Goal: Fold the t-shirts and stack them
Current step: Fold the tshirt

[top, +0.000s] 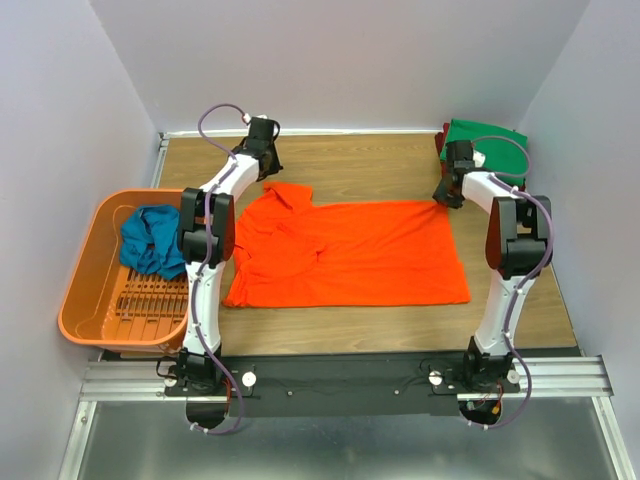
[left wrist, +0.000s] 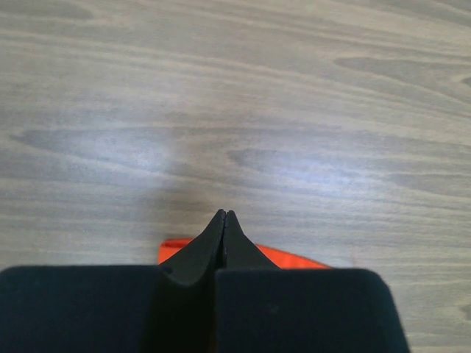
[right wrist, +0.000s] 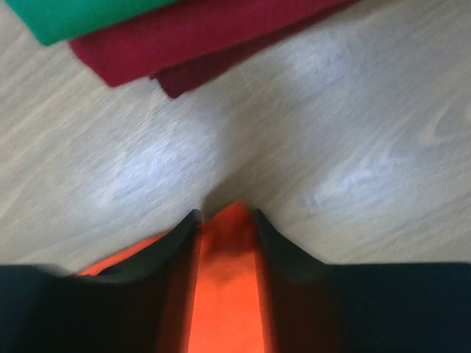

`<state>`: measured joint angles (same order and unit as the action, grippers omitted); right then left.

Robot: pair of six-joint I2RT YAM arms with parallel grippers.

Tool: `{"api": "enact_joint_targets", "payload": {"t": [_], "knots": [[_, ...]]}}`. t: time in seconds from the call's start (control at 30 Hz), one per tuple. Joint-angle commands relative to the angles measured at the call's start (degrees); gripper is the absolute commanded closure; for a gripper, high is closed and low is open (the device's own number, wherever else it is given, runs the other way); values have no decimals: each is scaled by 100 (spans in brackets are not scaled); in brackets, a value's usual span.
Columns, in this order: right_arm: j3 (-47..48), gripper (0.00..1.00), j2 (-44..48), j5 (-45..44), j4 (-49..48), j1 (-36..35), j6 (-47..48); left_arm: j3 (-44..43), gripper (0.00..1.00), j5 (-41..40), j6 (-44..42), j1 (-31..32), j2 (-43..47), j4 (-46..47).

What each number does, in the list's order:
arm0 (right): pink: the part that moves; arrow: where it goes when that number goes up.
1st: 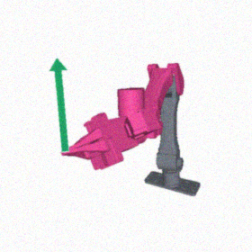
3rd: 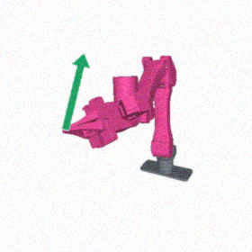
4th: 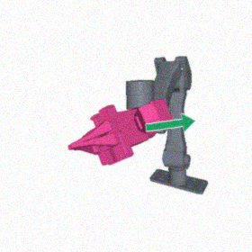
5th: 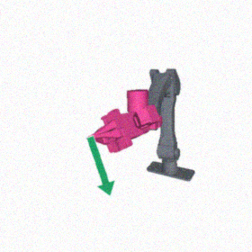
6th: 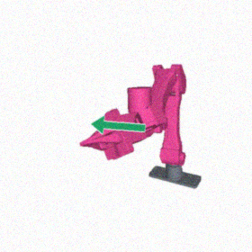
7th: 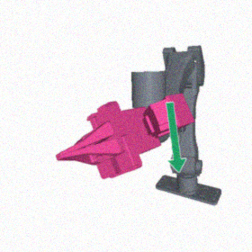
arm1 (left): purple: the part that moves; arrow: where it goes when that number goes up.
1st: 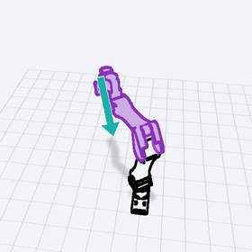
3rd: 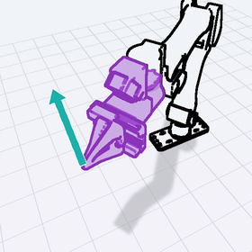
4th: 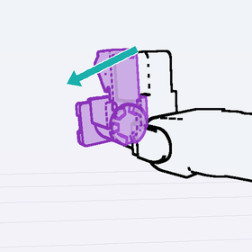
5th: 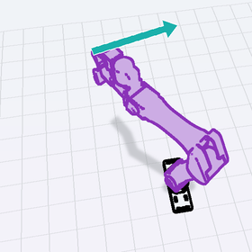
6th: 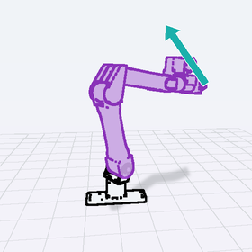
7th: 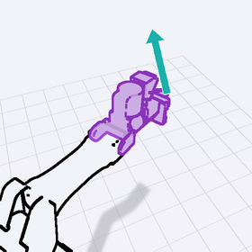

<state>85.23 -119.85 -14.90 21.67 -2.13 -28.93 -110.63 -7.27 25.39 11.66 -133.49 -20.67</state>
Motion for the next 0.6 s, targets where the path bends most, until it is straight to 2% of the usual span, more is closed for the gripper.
{"api": "enact_joint_targets", "payload": {"t": [0.0, 0.03, 0.07, 0.13, 0.33, 0.47, 0.57], "knots": [[-209, 44, 655, 390, -286, 20, 53, 322, 89, -38, 159, -76, 568, -113], [-209, 40, 743, 443, -330, -24, 115, 436, 81, -29, 177, -120, 657, -78], [-191, 37, 883, 513, -435, -103, 229, 620, 68, 23, 195, -138, 823, -26], [-78, 37, 972, 689, -584, -304, 326, 840, 59, 85, 230, -199, 1000, 27], [721, 37, 385, 1849, -980, -1025, 520, 1218, 58, 357, 326, -269, 1466, -34], [1678, 39, -528, 2612, -1261, -1596, 485, 1701, 59, 533, 370, -322, 1694, -17], [2058, 39, -951, 2938, -1604, -1834, 309, 2036, 62, 647, 370, -331, 1783, 124]]}}
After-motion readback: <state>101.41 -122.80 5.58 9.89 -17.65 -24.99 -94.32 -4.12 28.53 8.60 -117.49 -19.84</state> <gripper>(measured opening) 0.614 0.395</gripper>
